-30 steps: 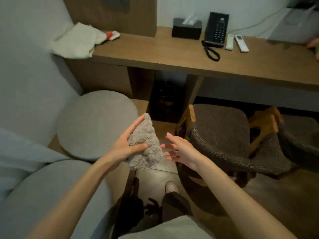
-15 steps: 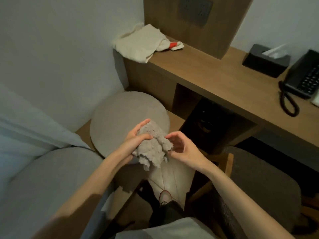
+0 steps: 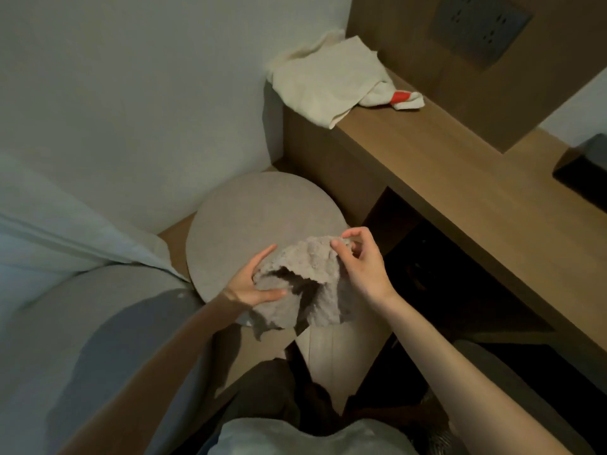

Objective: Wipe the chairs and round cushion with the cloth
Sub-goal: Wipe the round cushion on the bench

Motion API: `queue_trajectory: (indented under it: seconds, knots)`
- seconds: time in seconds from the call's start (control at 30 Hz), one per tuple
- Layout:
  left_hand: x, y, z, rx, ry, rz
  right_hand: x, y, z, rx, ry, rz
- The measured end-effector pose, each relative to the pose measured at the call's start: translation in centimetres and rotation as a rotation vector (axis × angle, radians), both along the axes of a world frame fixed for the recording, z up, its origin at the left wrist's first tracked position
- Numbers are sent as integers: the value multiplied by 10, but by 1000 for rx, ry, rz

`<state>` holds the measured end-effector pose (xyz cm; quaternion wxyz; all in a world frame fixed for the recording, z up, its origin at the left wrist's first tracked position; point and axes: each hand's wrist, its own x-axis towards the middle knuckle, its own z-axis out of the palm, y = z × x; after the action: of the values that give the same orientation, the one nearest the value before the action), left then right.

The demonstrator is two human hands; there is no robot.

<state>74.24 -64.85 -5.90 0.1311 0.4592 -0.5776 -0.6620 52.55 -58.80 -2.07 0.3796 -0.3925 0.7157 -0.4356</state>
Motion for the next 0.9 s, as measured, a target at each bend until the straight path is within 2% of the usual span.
queue_trajectory:
  seconds: [0.1, 0.2, 0.3, 0.37, 0.43, 0.53, 0.6, 0.67, 0.77, 0.9]
  knots:
    - [3, -27, -23, -130, -77, 50, -12, -27, -3, 36, -16, -15]
    - [5, -57, -37, -136, -220, 90, -28, -46, -9, 103, -4, -8]
    - [8, -79, -39, -62, -354, 43, -44, -62, -20, 274, 25, 160]
    - [6, -90, -42, -42, -377, 39, -52, -72, -29, 370, 29, 298]
    - [1, -98, -43, 53, -369, 125, -60, -84, -39, 453, 13, 402]
    - [-4, -105, -55, 412, -383, 262, -69, -106, -60, 621, -7, 544]
    - [-2, -106, -71, 496, -381, 140, -74, -123, -77, 715, 7, 598]
    - [-3, -107, -83, 495, -408, 91, -75, -139, -93, 717, 9, 598]
    - [-13, -125, -98, 295, -477, 204, -77, -165, -115, 636, -13, 586]
    - [-18, -163, -120, -45, -526, 706, -77, -202, -150, 467, 172, 391]
